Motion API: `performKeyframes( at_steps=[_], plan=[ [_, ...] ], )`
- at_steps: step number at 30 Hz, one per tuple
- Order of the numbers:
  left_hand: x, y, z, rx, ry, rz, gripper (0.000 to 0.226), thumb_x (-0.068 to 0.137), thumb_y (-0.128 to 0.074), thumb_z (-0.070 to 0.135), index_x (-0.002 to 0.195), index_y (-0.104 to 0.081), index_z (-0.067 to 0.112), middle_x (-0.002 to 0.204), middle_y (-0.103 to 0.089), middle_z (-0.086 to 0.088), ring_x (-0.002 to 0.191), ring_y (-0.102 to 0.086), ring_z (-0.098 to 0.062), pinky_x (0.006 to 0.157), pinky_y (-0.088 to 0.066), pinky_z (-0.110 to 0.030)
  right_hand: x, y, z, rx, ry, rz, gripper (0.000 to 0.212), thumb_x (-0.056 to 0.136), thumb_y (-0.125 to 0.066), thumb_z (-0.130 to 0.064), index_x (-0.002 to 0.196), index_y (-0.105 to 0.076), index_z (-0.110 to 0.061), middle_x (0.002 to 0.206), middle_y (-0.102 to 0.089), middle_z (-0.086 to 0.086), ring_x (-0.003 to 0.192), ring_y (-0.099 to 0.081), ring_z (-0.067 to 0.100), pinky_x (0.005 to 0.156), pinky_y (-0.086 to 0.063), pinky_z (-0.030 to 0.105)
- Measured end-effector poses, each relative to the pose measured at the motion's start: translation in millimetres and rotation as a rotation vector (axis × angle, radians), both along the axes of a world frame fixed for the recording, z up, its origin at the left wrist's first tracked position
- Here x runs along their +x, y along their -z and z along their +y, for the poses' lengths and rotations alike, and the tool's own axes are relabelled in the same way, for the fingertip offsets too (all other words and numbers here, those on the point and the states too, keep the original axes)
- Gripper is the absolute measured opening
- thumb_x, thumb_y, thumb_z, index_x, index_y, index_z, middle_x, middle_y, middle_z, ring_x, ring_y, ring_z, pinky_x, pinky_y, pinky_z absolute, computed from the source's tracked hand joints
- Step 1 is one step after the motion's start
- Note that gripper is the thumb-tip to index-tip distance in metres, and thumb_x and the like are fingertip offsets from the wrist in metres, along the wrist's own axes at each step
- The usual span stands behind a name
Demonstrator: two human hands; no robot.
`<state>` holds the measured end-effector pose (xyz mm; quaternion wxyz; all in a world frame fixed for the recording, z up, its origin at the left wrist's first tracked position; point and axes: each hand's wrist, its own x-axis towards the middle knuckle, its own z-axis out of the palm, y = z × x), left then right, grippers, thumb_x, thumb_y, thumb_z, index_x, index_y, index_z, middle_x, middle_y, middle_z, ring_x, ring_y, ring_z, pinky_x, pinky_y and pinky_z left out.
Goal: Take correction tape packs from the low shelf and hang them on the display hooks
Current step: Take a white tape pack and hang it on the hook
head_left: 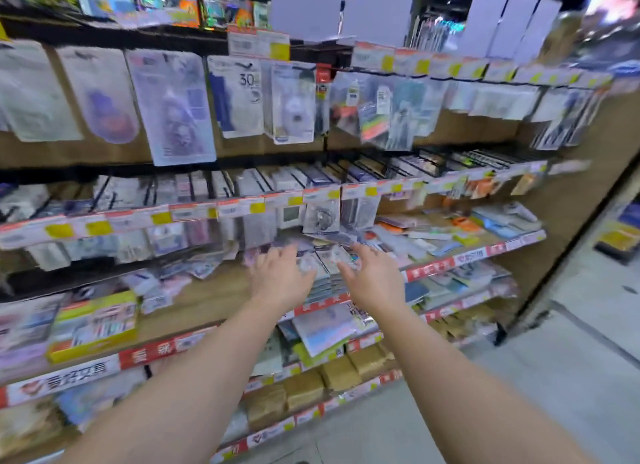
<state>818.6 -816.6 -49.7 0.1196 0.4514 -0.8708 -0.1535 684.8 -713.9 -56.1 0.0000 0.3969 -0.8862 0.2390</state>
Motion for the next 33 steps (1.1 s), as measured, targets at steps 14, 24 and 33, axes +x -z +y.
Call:
performKeyframes(
  at_steps=[14, 24, 33],
  plan=[
    [-80.1, 103.0, -92.7, 0.364, -0.126, 0.075, 0.059, 0.085, -0.057, 0.058, 0.131, -0.051, 0.022, 0.124, -0.062, -0.009, 0.113, -0.058, -0.033, 0.094, -0.050, -0.043, -89.2, 66.7, -62.6, 0.175, 0.043, -0.134, 0.052, 0.096, -0.053, -0.049, 0.140, -0.047, -0.023, 0.128, -0.058, 0.009, 0.119, -0.052, 0.030, 0.093, -0.048, 0.042],
    [-124.4, 129.9, -161.8, 0.649, -0.201, 0.142, 0.099, 0.068, -0.068, 0.070, 0.146, -0.039, 0.016, 0.145, -0.050, -0.008, 0.131, -0.050, -0.032, 0.106, -0.044, -0.040, -139.2, 98.7, -144.9, 0.285, 0.096, -0.275, 0.054, 0.097, -0.052, -0.047, 0.143, -0.045, -0.021, 0.136, -0.056, 0.012, 0.124, -0.052, 0.032, 0.097, -0.046, 0.041],
    [-126.6, 163.7, -165.3, 0.936, -0.289, 0.298, 0.084, 0.067, -0.086, 0.051, 0.135, -0.048, 0.018, 0.132, -0.060, 0.003, 0.119, -0.059, -0.025, 0.102, -0.047, -0.038, -165.4, 119.5, -171.0, 0.445, 0.210, -0.397, 0.064, 0.093, -0.051, -0.057, 0.139, -0.042, -0.015, 0.136, -0.055, 0.012, 0.127, -0.051, 0.033, 0.103, -0.045, 0.045]
  ],
)
